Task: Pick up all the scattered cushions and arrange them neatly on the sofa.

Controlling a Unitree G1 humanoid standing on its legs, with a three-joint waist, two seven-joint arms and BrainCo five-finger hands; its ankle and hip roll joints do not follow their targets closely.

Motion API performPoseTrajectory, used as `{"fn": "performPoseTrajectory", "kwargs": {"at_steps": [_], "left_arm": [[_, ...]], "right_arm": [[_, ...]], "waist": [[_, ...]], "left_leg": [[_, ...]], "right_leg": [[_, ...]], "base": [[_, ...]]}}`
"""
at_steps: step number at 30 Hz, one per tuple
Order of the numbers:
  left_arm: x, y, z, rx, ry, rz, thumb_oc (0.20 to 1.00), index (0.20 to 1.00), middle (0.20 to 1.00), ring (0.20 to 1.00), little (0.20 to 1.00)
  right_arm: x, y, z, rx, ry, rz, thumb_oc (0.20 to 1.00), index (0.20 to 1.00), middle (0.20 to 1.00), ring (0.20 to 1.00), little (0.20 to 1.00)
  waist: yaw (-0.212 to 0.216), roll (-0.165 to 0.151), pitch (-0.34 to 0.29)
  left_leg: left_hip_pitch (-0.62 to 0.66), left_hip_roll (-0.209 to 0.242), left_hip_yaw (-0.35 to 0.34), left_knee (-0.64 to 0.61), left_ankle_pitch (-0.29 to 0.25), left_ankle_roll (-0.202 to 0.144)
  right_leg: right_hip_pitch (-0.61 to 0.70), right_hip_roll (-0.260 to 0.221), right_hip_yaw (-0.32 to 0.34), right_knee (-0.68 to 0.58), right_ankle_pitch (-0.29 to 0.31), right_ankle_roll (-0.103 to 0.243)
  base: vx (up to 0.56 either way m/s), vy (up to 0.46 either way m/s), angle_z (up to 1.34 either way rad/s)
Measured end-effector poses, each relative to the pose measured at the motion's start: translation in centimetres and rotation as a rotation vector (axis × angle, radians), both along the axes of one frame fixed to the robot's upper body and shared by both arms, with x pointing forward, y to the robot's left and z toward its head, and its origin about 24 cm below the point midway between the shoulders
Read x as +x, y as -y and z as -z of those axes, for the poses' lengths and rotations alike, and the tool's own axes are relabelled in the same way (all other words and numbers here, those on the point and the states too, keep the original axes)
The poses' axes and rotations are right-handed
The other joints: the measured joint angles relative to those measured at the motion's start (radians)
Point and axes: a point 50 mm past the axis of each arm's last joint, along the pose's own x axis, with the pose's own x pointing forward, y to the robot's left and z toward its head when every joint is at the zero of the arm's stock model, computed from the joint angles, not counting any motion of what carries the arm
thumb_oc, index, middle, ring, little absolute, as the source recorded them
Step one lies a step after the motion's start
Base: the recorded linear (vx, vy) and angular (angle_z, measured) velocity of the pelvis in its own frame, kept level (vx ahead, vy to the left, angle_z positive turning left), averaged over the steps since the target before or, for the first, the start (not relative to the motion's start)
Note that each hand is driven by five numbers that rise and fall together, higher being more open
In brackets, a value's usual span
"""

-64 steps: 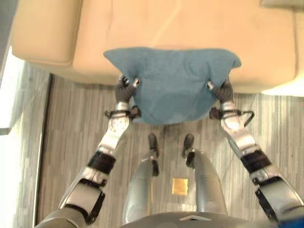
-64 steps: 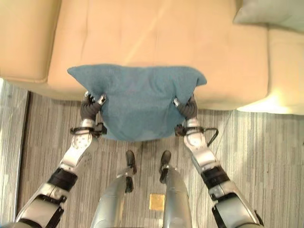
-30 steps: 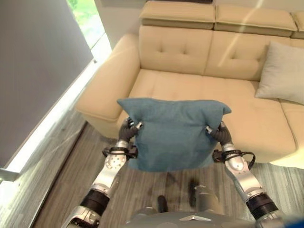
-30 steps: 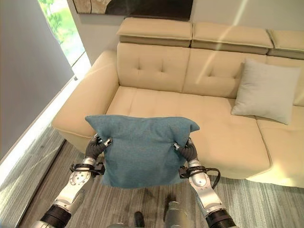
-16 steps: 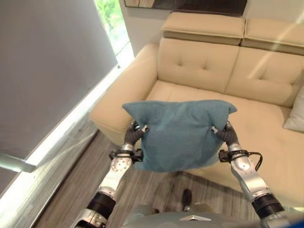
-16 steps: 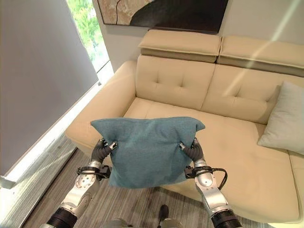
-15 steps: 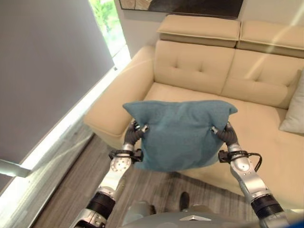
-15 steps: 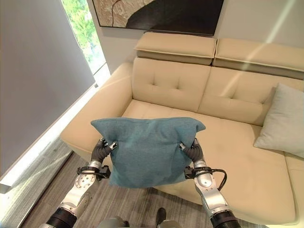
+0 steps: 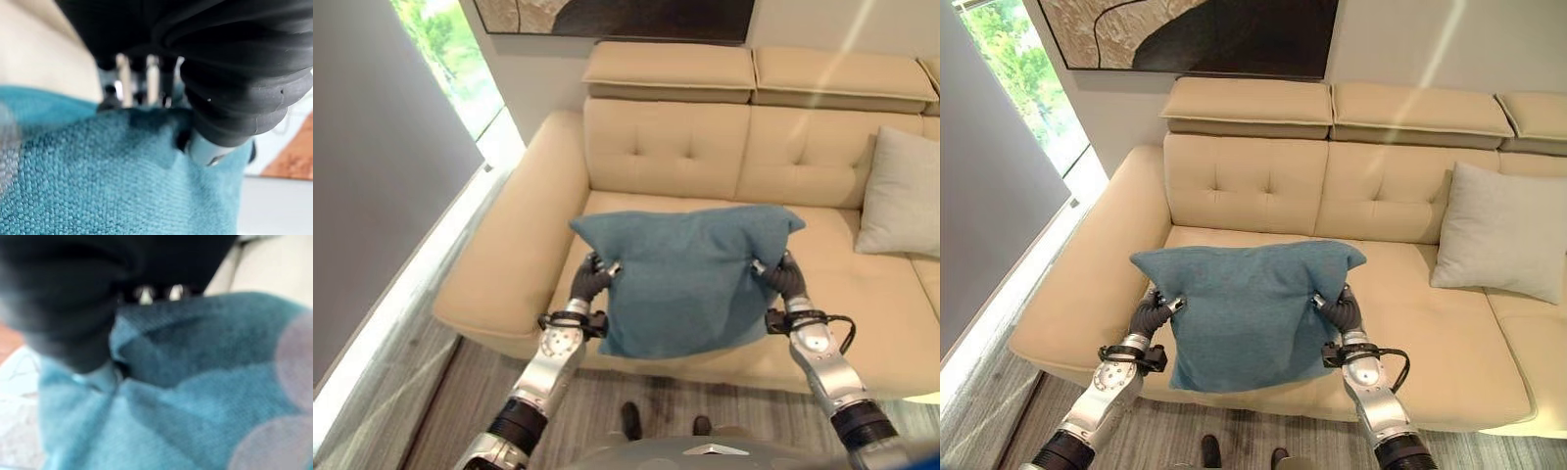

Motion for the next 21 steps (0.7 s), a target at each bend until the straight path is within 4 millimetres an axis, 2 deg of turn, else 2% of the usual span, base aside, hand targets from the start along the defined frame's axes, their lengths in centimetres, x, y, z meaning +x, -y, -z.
{"fn": "performPoseTrajectory", "kwargs": {"at_steps": [2,4,6,8,10,12,14,16,21], "left_arm": [[0.1,-0.5,-0.2,0.009,0.007,-0.012,0.2,0.2,0.2,0.2,0.2],[0.2,-0.7,-0.2,0.015,0.009,-0.021,0.2,0.2,0.2,0.2,0.2],[0.2,-0.8,-0.3,0.017,0.009,-0.027,0.2,0.2,0.2,0.2,0.2],[0.3,-1.1,-0.4,0.025,0.013,-0.029,0.2,0.2,0.2,0.2,0.2],[-0.1,-0.8,0.0,0.01,-0.002,-0.032,0.2,0.2,0.2,0.2,0.2],[-0.8,-0.1,0.8,-0.025,-0.03,-0.039,0.2,0.2,0.2,0.2,0.2],[-1.1,0.2,1.1,-0.032,-0.038,-0.033,0.2,0.2,0.2,0.2,0.2],[-0.9,0.9,1.0,-0.053,-0.033,-0.023,0.2,0.2,0.2,0.2,0.2],[0.5,1.2,-0.4,-0.016,0.025,-0.01,0.2,0.2,0.2,0.2,0.2]], "right_arm": [[0.0,-0.4,0.1,0.012,-0.001,-0.014,0.2,0.2,0.2,0.2,0.2],[0.1,-0.8,0.1,0.024,-0.001,-0.014,0.2,0.2,0.2,0.2,0.2],[0.1,-0.9,0.1,0.017,0.0,-0.02,0.2,0.2,0.2,0.2,0.2],[0.0,-1.0,0.2,0.011,-0.003,-0.025,0.2,0.2,0.2,0.2,0.2],[-0.1,-0.8,0.3,0.005,-0.011,-0.021,0.2,0.2,0.2,0.2,0.2],[-0.1,-0.3,0.3,-0.022,-0.012,-0.02,0.2,0.2,0.2,0.2,0.2],[-0.1,0.3,0.0,-0.052,-0.006,-0.019,0.2,0.2,0.2,0.2,0.2],[0.0,0.8,-0.5,-0.057,0.014,-0.001,0.2,0.2,0.2,0.2,0.2],[0.2,1.2,-1.1,-0.07,0.041,0.015,0.2,0.2,0.2,0.2,0.2]], "waist": [[0.009,-0.002,0.014],[0.019,0.002,0.022],[0.026,0.003,0.027],[0.016,-0.017,0.036],[0.012,-0.019,0.036],[0.005,0.008,0.023],[-0.004,0.016,0.018],[-0.022,0.031,0.006],[-0.033,0.059,-0.011]], "left_leg": [[0.0,-0.003,0.018,0.007,-0.008,0.009],[0.0,-0.002,0.032,0.002,-0.014,0.006],[-0.003,-0.003,0.034,-0.001,-0.021,0.0],[-0.005,-0.003,0.026,-0.002,-0.018,-0.015],[0.001,0.018,0.012,-0.006,-0.015,-0.045],[0.004,0.066,0.003,-0.007,-0.013,-0.073],[0.021,0.1,-0.017,-0.007,-0.01,-0.085],[0.036,0.126,-0.023,-0.002,-0.007,-0.101],[0.045,0.144,-0.028,-0.003,-0.005,-0.106]], "right_leg": [[-0.057,-0.019,0.0,0.1,-0.021,0.029],[-0.086,-0.062,0.0,0.104,-0.023,0.036],[-0.093,-0.119,0.004,0.02,0.001,0.065],[-0.067,-0.143,0.022,-0.116,0.062,0.072],[-0.024,-0.129,-0.003,-0.188,0.182,0.057],[0.033,-0.077,-0.024,-0.282,0.211,0.035],[0.104,-0.037,-0.053,-0.377,0.245,0.018],[0.122,-0.006,-0.07,-0.378,0.231,-0.003],[0.137,0.007,-0.087,-0.378,0.219,-0.013]], "base": [[0.02,-0.057,-0.22],[0.06,-0.109,-0.26],[0.1,-0.112,-0.26],[0.12,-0.129,0.09],[0.14,-0.143,0.19],[0.16,-0.126,0.06],[0.16,-0.127,0.1],[0.15,-0.103,0.09],[0.11,-0.037,0.05]]}}
